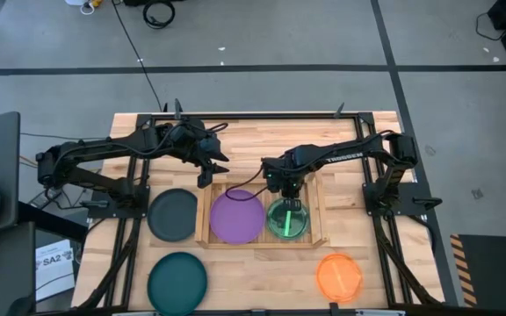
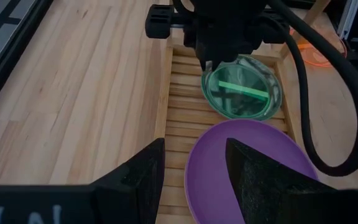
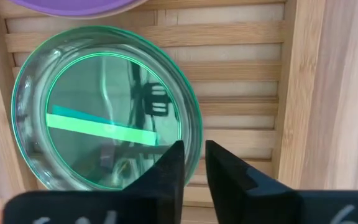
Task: Place and stack plates onto a shelf
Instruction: Stack the dark green plate on top of the violet plate on the shelf
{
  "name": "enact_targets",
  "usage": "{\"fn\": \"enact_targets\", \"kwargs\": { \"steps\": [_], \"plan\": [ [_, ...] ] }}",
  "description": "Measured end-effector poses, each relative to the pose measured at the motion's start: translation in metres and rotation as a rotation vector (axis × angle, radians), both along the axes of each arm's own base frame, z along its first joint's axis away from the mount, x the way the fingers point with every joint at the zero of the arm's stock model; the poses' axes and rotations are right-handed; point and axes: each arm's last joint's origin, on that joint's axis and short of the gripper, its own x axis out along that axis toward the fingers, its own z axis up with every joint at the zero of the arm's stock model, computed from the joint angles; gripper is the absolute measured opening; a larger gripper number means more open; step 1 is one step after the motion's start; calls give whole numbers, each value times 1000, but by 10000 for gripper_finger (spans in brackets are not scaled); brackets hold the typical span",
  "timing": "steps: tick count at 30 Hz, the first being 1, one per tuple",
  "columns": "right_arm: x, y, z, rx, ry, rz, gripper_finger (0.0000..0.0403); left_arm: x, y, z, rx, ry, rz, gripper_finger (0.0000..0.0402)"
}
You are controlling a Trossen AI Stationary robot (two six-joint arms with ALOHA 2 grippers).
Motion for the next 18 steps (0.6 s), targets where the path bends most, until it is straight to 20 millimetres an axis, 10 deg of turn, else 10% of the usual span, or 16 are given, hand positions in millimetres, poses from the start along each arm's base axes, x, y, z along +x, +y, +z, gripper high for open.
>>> {"fn": "enact_targets", "kwargs": {
  "steps": [18],
  "plan": [
    [0,-1,0,-42,1,-5,214,0,0,0,0,0,0,176]
  ]
}}
